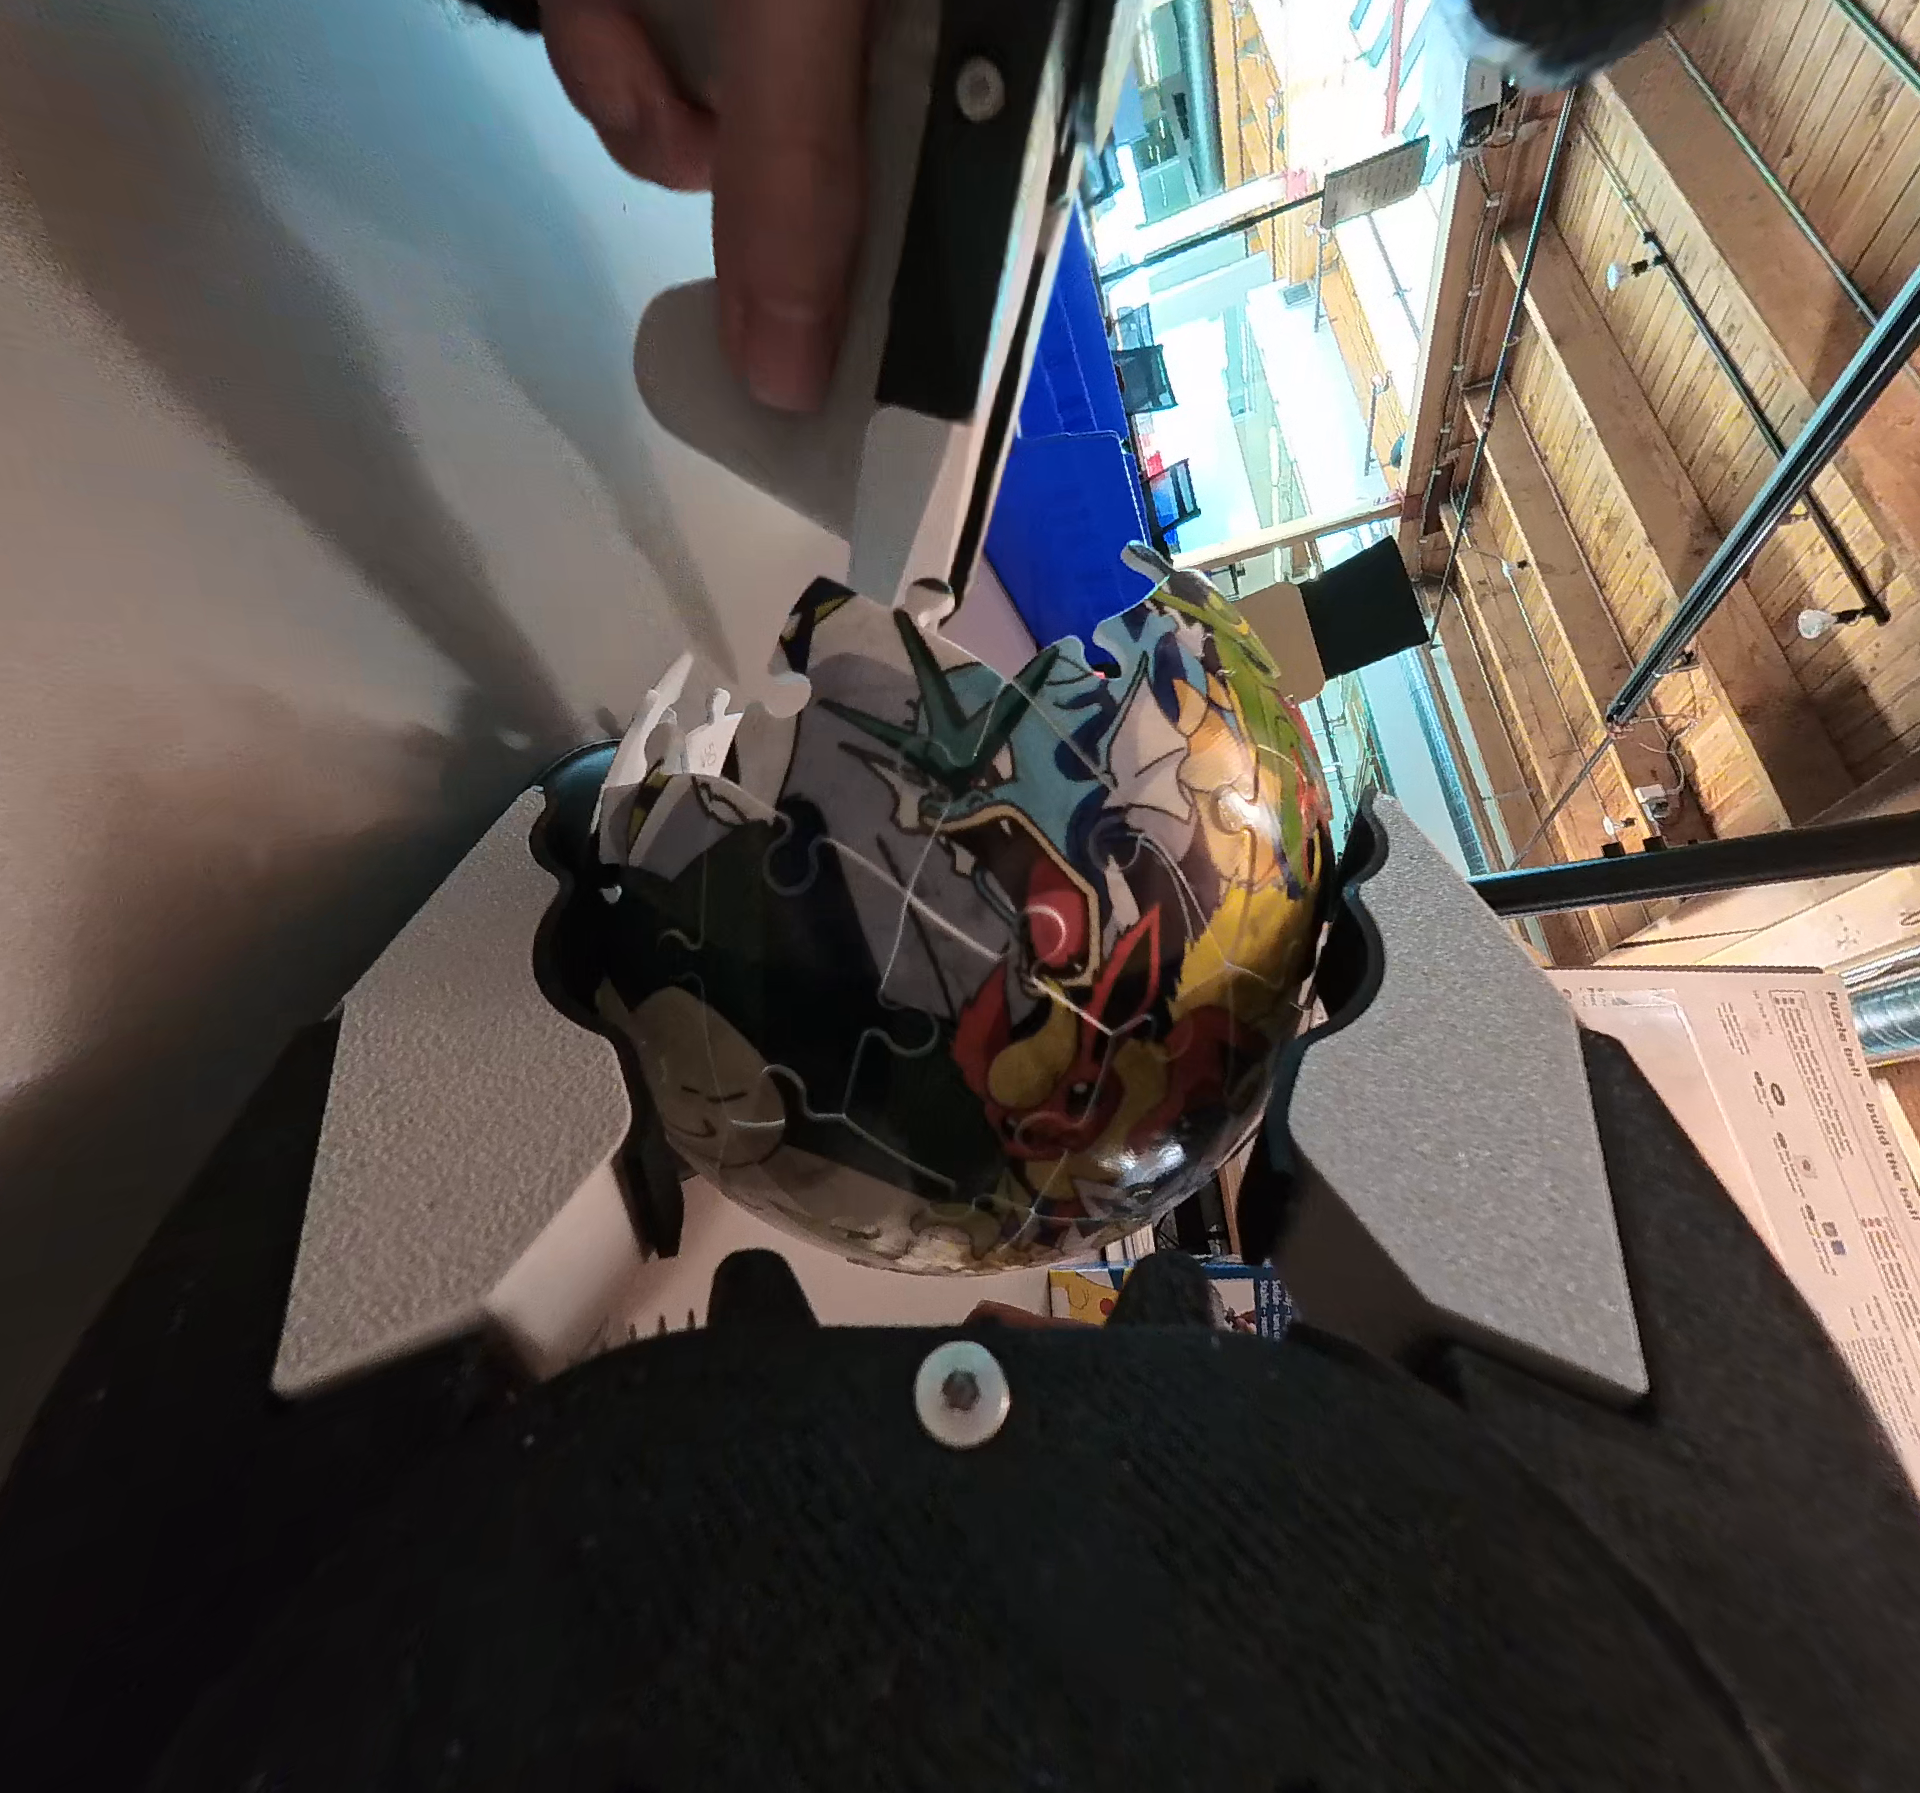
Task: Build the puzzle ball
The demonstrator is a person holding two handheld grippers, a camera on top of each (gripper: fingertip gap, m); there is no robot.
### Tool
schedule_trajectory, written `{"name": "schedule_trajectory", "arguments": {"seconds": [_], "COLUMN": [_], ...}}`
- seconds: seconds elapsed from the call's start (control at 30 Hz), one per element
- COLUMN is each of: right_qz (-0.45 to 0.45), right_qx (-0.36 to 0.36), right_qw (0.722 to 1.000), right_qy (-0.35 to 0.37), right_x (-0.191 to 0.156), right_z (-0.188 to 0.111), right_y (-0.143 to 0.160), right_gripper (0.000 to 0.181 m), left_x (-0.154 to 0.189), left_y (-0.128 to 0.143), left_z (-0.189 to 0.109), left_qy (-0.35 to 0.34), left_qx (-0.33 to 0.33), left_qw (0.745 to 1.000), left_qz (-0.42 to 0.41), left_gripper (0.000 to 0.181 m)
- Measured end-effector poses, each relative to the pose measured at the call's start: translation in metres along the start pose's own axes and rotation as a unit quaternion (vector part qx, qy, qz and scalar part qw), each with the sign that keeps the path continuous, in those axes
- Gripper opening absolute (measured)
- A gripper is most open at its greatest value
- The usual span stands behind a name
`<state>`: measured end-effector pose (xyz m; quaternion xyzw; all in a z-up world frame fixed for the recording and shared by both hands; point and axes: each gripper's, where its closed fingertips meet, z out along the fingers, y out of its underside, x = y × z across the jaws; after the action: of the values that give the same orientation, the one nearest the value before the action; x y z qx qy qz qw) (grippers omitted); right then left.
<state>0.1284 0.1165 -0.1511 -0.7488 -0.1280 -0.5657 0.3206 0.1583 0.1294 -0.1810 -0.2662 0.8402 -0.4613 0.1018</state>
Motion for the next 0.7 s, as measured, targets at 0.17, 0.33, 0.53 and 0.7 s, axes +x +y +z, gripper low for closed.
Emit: {"name": "schedule_trajectory", "arguments": {"seconds": [0.17, 0.33, 0.53, 0.7], "right_qz": [0.0, 0.001, 0.0, -0.001], "right_qx": [0.0, 0.0, 0.0, -0.001], "right_qw": [1.0, 1.0, 1.0, 1.0], "right_qy": [0.001, 0.003, 0.004, 0.004], "right_x": [-0.001, -0.001, -0.002, -0.003], "right_z": [0.0, 0.0, 0.001, 0.001], "right_y": [0.0, 0.0, -0.001, -0.001], "right_gripper": [0.14, 0.141, 0.141, 0.14], "left_x": [-0.013, -0.017, -0.02, -0.018], "left_y": [0.018, 0.018, 0.024, 0.026], "left_z": [0.024, 0.034, 0.032, 0.028], "left_qy": [0.003, -0.024, -0.075, -0.09], "left_qx": [-0.091, -0.126, -0.158, -0.161], "left_qw": [0.994, 0.99, 0.984, 0.982], "left_qz": [-0.057, -0.056, -0.029, -0.033], "left_gripper": [0.096, 0.097, 0.101, 0.102]}}
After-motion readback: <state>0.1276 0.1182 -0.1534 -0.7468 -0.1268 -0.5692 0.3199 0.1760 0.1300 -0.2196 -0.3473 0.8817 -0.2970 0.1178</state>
